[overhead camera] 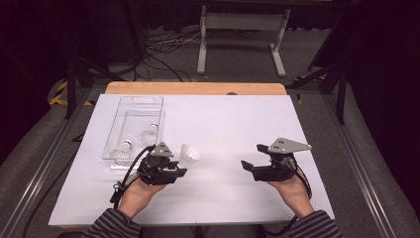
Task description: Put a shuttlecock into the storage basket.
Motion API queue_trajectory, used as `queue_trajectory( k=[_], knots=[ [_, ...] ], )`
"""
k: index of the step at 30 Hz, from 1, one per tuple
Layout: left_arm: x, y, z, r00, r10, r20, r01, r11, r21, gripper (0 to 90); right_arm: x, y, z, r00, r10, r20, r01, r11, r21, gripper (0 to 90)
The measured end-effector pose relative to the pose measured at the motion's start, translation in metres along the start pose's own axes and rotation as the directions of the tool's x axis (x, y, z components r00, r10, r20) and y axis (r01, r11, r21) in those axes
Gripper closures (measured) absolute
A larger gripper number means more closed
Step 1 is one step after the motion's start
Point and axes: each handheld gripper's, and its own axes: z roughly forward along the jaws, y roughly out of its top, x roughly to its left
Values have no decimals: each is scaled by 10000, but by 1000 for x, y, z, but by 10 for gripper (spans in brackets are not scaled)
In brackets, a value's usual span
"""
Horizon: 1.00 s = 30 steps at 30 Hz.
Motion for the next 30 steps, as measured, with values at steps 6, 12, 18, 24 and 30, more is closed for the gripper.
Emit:
queue_trajectory(
  k=[6, 12, 18, 24, 30],
  knots=[
    [1, 0, -3, 10000, -41, 30, 41, 10000, -40, 647, -4, -9, -6, 9996, 170, 231, -166, 9997, -183, 185],
    [3, 0, -7, 10000, -35, -31, 35, 10000, -87, 647, -9, -20, -11, 9984, 379, 419, -367, 9989, -294, 175],
    [4, 0, -11, 10000, -65, -60, 65, 9999, -119, 647, -16, -35, -18, 9965, 541, 635, -510, 9974, -501, 160],
    [5, 0, -15, 9998, -126, -159, 123, 9998, -166, 647, -21, -47, -23, 9937, 742, 839, -676, 9946, -788, 150],
    [8, -1, -20, 9995, -248, -218, 242, 9994, -247, 647, -24, -57, -25, 9926, 868, 847, -788, 9925, -935, 138]
  ],
)
